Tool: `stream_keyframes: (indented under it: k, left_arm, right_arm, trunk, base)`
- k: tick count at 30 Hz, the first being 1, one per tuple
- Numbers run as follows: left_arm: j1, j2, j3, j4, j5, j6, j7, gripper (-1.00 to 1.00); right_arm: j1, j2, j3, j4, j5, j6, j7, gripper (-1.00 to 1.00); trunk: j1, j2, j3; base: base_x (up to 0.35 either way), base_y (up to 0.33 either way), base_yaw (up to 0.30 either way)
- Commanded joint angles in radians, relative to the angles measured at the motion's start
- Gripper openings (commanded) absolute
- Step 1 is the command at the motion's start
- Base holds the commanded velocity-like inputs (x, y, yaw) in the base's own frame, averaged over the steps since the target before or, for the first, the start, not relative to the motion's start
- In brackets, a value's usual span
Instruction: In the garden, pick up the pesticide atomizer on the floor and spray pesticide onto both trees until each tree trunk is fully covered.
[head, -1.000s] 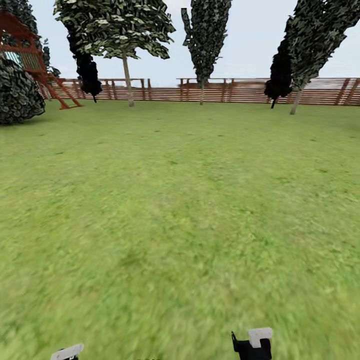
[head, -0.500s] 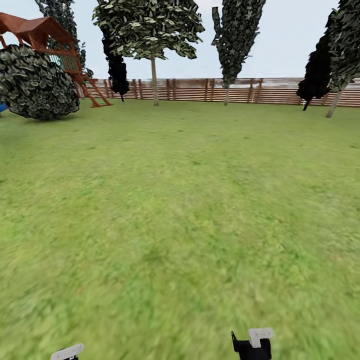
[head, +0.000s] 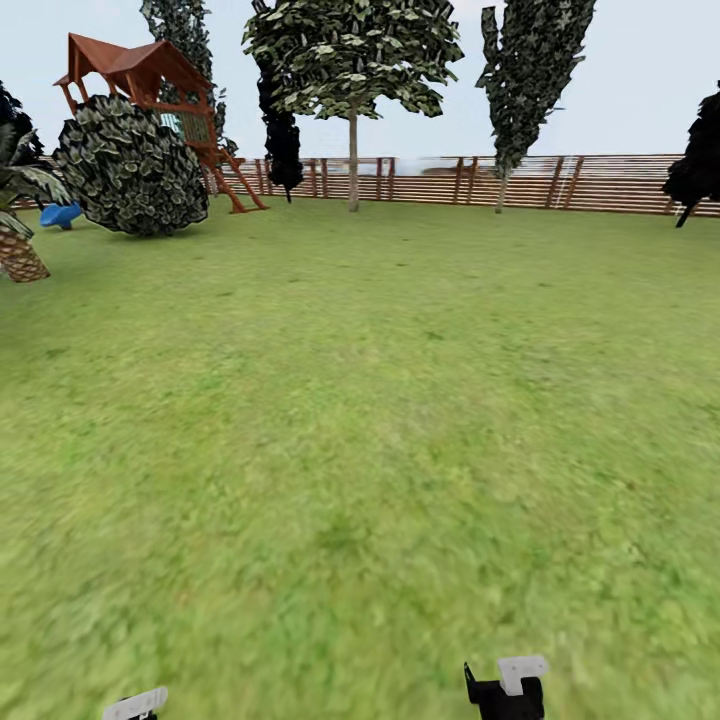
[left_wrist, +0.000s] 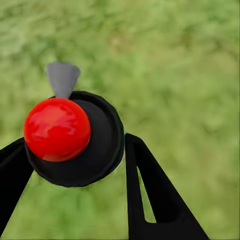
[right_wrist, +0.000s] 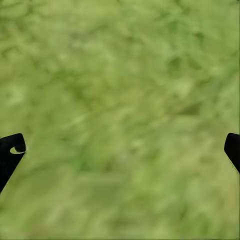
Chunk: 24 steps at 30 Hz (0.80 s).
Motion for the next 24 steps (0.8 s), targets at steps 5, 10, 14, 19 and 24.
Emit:
stream_keyframes:
  k: [5, 10, 14, 19, 24]
  left_arm:
    - [-0.001, 0.002, 0.005, 0.001, -0.003, -0.003, 0.0, -1.0]
    - [-0.001, 0.003, 0.005, 0.0, -0.002, -0.003, 0.0, -1.0]
    - [-0.001, 0.003, 0.005, 0.0, -0.002, -0.002, 0.0, -1.0]
    - [-0.001, 0.003, 0.005, 0.0, -0.002, -0.002, 0.0, -1.0]
    - [-0.001, 0.001, 0.005, -0.001, -0.003, -0.002, 0.0, -1.0]
  right_arm:
    - [0.0, -0.007, 0.009, 0.0, -0.003, -0.002, -0.004, 1.0]
    - [0.0, -0.007, 0.009, 0.0, -0.003, -0.002, -0.004, 1.0]
    - [0.0, -0.005, 0.01, 0.0, -0.003, -0.002, -0.004, 1.0]
    - [0.0, -0.003, 0.01, 0.0, -0.003, -0.002, -0.004, 1.0]
    - [0.0, -0.001, 0.01, 0.0, -0.004, -0.002, -0.005, 1.0]
  trunk:
    - [0.0, 0.0, -0.001]
    - [0.0, 0.0, -0.001]
    - [0.0, 0.0, -0.001]
    - [0.0, 0.0, -0.001]
    - [0.0, 0.0, -0.001]
  base:
    - [0.338, 0.04, 0.008]
    - [0.338, 0.002, 0.0]
    - [0.339, 0.0, 0.0]
    - [0.339, 0.0, 0.0]
    - [0.339, -0.008, 0.119]
